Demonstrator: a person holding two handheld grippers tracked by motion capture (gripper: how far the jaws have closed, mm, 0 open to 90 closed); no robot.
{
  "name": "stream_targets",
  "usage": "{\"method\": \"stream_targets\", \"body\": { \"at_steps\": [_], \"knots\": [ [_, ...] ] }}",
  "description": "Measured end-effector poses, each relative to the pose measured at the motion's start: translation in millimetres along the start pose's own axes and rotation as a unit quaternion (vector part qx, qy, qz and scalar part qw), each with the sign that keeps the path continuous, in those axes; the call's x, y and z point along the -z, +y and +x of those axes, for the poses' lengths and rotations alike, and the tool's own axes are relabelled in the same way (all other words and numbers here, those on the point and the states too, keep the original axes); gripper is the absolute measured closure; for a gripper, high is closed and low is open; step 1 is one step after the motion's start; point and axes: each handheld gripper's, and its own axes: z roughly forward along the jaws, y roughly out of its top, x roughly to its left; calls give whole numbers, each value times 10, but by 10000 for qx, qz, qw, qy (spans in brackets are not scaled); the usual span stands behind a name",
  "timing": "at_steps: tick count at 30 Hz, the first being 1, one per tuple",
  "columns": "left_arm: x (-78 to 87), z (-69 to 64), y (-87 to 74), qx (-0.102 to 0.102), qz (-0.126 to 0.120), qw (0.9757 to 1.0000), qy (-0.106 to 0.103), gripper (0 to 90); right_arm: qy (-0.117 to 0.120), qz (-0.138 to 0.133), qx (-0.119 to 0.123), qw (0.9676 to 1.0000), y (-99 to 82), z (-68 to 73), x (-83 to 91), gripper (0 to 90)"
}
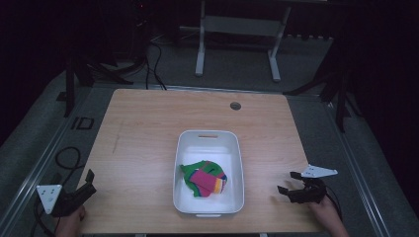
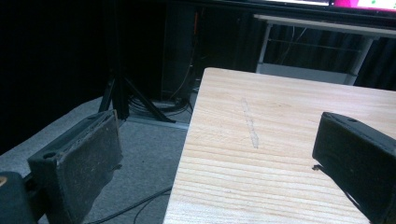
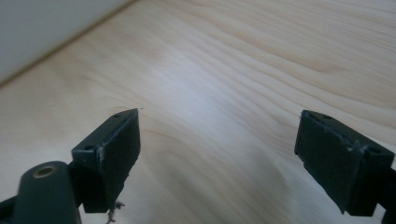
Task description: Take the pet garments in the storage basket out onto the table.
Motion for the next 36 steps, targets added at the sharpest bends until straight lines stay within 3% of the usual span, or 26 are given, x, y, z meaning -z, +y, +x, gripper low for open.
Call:
{"method": "stream_targets", "body": {
  "at_steps": [5,12,17,19,24,28,36],
  "knots": [
    [1,1,0,3,-1,10000,-10,18,487,361,368,9975,102,96,-86,147],
    [2,-2,0,-18,3,10000,-25,18,755,680,877,9909,199,244,-196,150],
    [1,0,0,-12,1,10000,-28,18,1100,793,1101,9846,334,385,-193,177],
    [1,0,0,-11,2,10000,-26,18,1262,780,1097,9828,397,434,-174,176],
    [3,-1,-1,-18,-4,10000,-29,18,1323,762,1310,9796,625,609,-86,156],
    [2,2,0,-8,-3,10000,-40,18,1516,771,1370,9759,837,739,-10,139],
    [0,5,1,31,6,10000,-45,18,1670,692,1582,9707,1170,932,33,120]
  ]
}}
